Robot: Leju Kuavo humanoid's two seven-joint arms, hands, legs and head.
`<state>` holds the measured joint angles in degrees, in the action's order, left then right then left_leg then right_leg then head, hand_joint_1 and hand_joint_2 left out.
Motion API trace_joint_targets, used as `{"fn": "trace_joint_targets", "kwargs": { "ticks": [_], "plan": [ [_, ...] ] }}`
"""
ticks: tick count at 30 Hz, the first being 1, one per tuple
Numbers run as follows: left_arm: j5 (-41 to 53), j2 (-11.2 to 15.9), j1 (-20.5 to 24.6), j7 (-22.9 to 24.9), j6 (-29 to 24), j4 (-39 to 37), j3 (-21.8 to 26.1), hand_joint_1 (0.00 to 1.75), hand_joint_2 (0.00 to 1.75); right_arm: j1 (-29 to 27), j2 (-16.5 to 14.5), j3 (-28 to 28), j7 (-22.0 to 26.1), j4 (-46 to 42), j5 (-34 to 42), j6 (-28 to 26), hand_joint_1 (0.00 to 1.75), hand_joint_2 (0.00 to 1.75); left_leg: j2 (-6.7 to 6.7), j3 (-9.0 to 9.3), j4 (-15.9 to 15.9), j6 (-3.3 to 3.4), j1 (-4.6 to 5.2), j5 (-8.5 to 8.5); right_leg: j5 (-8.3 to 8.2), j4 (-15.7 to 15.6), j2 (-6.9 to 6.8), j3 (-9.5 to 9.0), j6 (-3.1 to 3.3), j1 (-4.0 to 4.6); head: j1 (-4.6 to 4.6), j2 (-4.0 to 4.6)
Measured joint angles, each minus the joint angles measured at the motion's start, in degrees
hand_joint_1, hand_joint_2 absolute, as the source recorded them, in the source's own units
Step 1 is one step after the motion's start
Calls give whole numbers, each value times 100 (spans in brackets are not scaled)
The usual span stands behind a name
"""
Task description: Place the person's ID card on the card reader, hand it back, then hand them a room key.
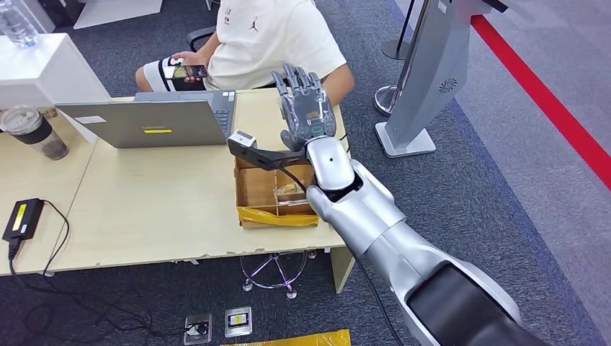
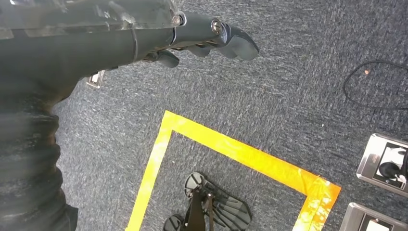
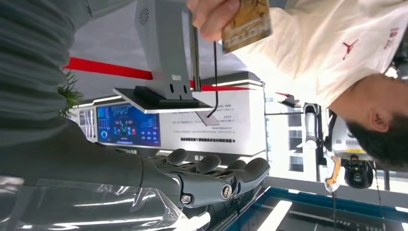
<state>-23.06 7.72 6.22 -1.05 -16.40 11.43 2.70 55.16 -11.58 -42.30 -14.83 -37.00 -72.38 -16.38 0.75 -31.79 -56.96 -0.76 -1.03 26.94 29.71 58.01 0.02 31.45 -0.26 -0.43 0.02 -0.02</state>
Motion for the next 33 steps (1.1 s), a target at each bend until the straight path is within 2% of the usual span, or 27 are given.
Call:
{"fn": "trace_joint_targets", "kwargs": {
  "ticks": [4,8,12,17,23,28,33],
  "plan": [
    [-60,0,-3,45,-62,0,-36,0,175,-92,52,179,400,-28,547,-259,0,175,0,0,0,0,0,0,0,0,0,-1,0,0,1,0],
    [-178,2,-7,149,-168,0,-38,0,175,-265,85,292,811,-287,1040,-107,0,175,-2,0,0,0,0,0,0,0,1,-1,0,0,2,0],
    [-331,8,-13,230,-288,0,-38,0,175,-512,108,305,1013,-793,1270,52,0,175,-1,1,0,0,0,0,0,0,0,-1,0,1,1,0],
    [-483,11,-17,313,-399,0,-38,0,175,-803,181,296,1070,-1519,1458,198,0,175,-2,4,0,0,0,0,0,0,2,-1,1,1,1,0],
    [-763,27,-25,463,-690,0,-38,0,175,-1548,477,42,1129,-2785,1557,779,0,175,-6,7,0,-3,0,5,0,-2,5,-2,1,0,2,0],
    [-803,33,-29,474,-757,0,-38,0,175,-2099,764,-230,1088,-3612,1345,807,0,175,-7,5,0,-3,0,6,0,-2,5,-1,1,0,1,0],
    [-807,46,-28,447,-755,0,-38,0,175,-2407,976,-461,1042,-4107,1178,800,0,175,-15,7,1,-3,0,6,0,-2,6,-2,1,0,2,0]
  ]
}}
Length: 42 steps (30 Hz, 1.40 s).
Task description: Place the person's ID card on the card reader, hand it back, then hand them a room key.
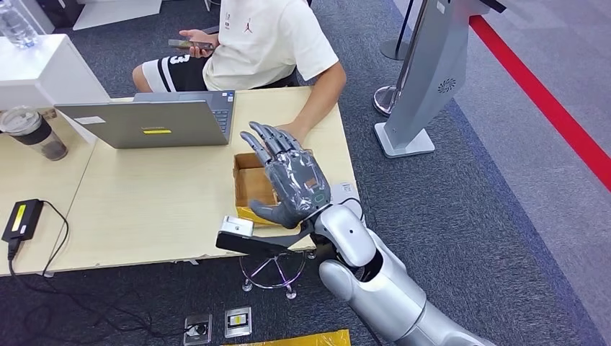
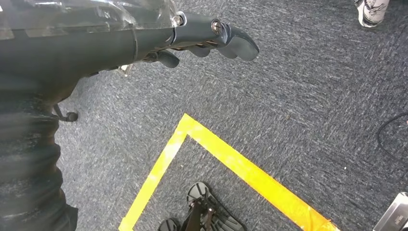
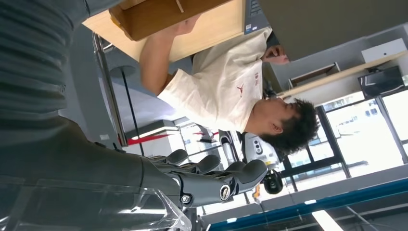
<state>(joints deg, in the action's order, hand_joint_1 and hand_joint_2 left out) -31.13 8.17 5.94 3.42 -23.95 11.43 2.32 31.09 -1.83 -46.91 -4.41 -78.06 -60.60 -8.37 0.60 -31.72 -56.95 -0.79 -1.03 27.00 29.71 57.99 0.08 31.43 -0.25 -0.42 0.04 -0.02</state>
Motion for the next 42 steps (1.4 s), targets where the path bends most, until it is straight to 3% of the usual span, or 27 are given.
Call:
{"fn": "trace_joint_targets", "kwargs": {
  "ticks": [8,15,42],
  "plan": [
    [-107,0,6,-33,-114,0,0,0,175,-398,190,-301,-38,-76,-476,-423,0,175,0,-2,0,0,0,0,0,0,0,-1,0,0,0,0],
    [-165,0,6,-27,-142,0,-32,0,175,-484,218,-453,-388,324,-881,-787,0,175,1,-3,0,0,0,0,0,0,0,-2,0,0,1,0],
    [-225,46,6,-90,8,0,-287,0,175,-403,215,-294,-821,1616,-863,-754,0,175,1,-3,0,0,0,0,0,0,0,-2,0,0,0,0]
  ]
}}
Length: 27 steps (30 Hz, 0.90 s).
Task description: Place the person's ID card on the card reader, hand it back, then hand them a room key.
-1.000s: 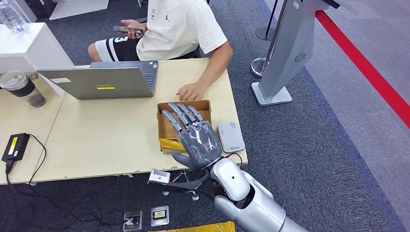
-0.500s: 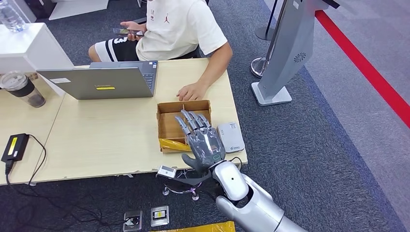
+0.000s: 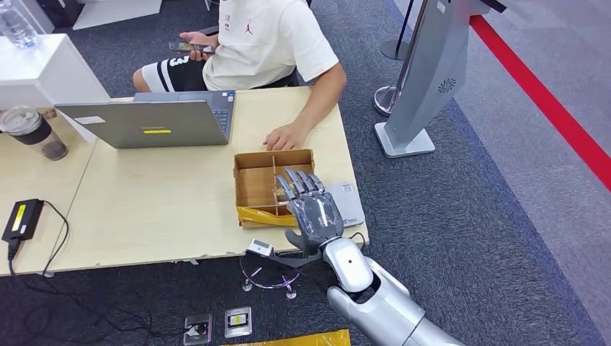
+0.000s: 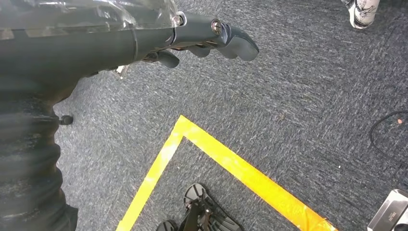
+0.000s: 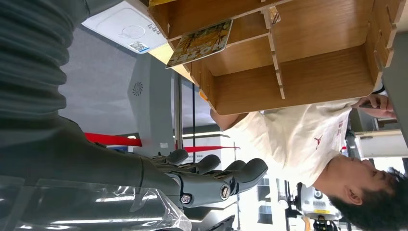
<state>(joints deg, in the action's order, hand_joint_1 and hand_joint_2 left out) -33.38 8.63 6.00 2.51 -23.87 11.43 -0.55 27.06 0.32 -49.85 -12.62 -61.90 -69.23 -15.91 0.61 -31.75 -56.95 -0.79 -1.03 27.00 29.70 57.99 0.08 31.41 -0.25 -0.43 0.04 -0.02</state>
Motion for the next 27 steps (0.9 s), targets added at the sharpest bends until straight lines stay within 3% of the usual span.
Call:
{"fn": "trace_joint_targets", "kwargs": {
  "ticks": [17,23,27],
  "plan": [
    [-130,-2,0,1,-115,0,-49,0,175,23,-192,89,-2,263,-169,85,8,175,0,0,0,0,0,0,0,0,0,-1,0,0,-1,0],
    [-204,-14,2,32,-233,0,-50,0,175,88,-378,90,54,365,-140,341,27,175,0,0,0,0,0,0,0,0,1,0,0,0,-1,0],
    [-261,-28,5,58,-322,0,-50,0,175,157,-538,86,138,458,-30,397,30,175,0,0,0,0,0,0,0,1,1,0,0,0,0,0]
  ]
}}
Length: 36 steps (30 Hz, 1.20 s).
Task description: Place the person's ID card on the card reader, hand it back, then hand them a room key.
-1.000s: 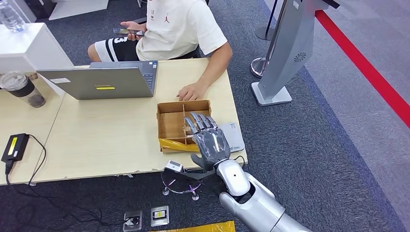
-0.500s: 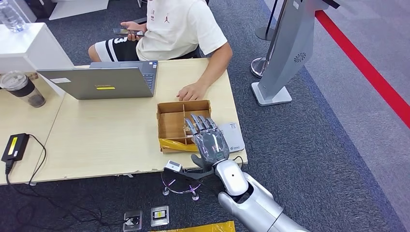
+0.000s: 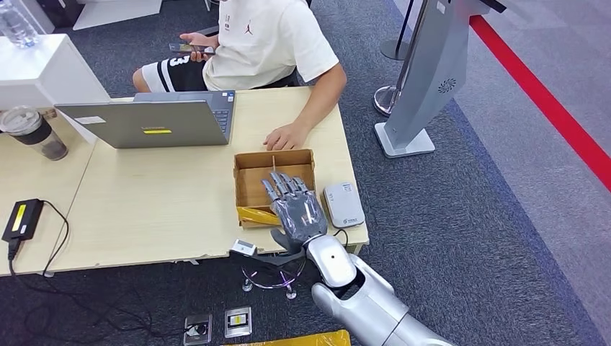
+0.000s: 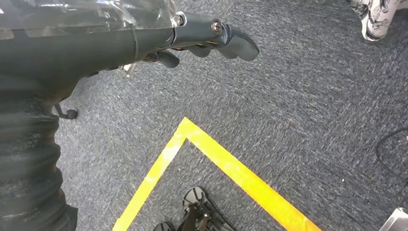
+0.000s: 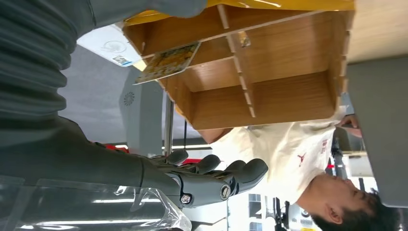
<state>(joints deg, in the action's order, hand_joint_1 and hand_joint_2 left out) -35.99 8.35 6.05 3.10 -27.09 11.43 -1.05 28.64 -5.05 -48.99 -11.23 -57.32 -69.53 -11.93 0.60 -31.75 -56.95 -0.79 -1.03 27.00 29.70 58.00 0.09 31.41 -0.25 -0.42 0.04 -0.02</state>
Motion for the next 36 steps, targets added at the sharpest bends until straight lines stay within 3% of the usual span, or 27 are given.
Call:
{"fn": "trace_joint_targets", "kwargs": {
  "ticks": [6,10,18,36],
  "plan": [
    [-42,-26,1,3,-64,0,0,0,175,96,-191,-5,45,160,54,-3,41,175,0,0,0,0,0,0,0,0,0,0,0,0,-1,0],
    [-68,-38,1,3,-95,0,0,0,175,184,-273,-8,44,319,134,-58,31,175,0,0,0,0,0,0,0,0,0,0,0,0,-1,0],
    [-156,-72,0,4,-166,0,0,0,175,420,-393,-8,-48,773,322,-204,30,175,0,0,0,0,0,0,0,0,0,0,0,0,-1,0],
    [-228,-62,-4,4,-140,0,-94,0,175,568,-211,171,-446,1393,522,-420,38,175,-1,1,-1,0,0,0,0,-1,0,2,0,0,-1,0]
  ]
}}
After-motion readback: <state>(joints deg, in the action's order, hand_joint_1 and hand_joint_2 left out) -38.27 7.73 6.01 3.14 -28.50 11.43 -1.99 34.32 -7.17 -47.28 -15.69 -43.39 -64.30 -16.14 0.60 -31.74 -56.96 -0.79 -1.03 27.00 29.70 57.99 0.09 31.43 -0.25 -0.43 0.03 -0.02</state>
